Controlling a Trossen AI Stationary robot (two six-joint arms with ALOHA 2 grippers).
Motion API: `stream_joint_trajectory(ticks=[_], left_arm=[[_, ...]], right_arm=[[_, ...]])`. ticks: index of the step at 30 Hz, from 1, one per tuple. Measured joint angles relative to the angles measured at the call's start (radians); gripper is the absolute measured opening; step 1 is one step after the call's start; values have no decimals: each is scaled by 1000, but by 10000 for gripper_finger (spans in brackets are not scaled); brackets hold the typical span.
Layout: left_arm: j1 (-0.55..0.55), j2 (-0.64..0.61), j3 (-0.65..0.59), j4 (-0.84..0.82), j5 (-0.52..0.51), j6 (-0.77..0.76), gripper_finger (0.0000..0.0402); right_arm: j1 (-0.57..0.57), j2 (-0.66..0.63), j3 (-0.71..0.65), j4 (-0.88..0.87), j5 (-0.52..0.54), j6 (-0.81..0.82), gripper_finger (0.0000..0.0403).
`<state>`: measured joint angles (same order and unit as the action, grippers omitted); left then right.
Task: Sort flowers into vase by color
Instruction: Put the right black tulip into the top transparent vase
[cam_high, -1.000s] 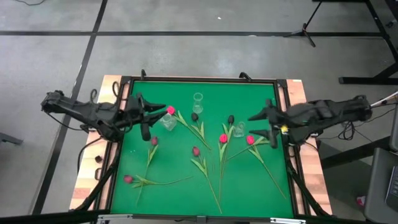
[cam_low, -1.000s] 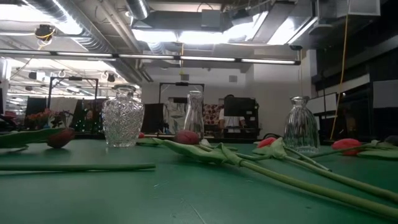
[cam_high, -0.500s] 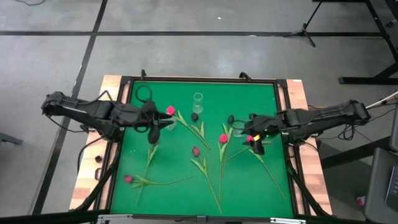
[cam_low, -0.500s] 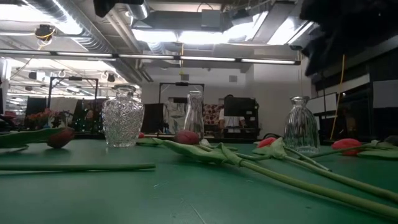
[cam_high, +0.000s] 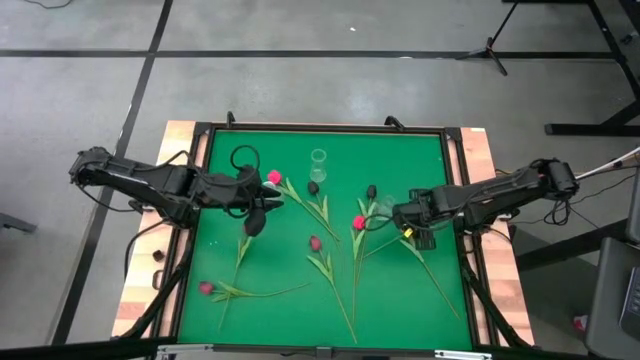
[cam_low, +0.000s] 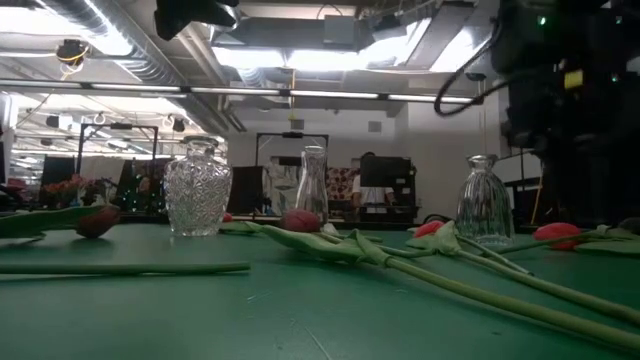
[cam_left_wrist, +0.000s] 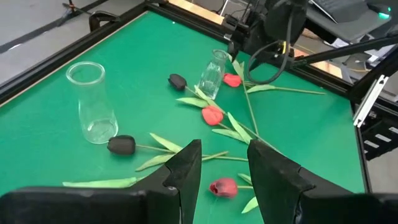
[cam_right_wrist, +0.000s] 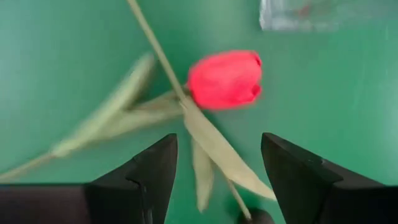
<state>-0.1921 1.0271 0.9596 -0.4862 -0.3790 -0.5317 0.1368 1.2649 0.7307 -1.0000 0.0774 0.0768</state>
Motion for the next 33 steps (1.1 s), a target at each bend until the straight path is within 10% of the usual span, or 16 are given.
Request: stream_joint_trajectory(ticks=[33], left_arm=[[0, 0, -1, -15, -5, 18, 128]], right_arm=[[0, 191, -67, 108, 9, 189, 221]])
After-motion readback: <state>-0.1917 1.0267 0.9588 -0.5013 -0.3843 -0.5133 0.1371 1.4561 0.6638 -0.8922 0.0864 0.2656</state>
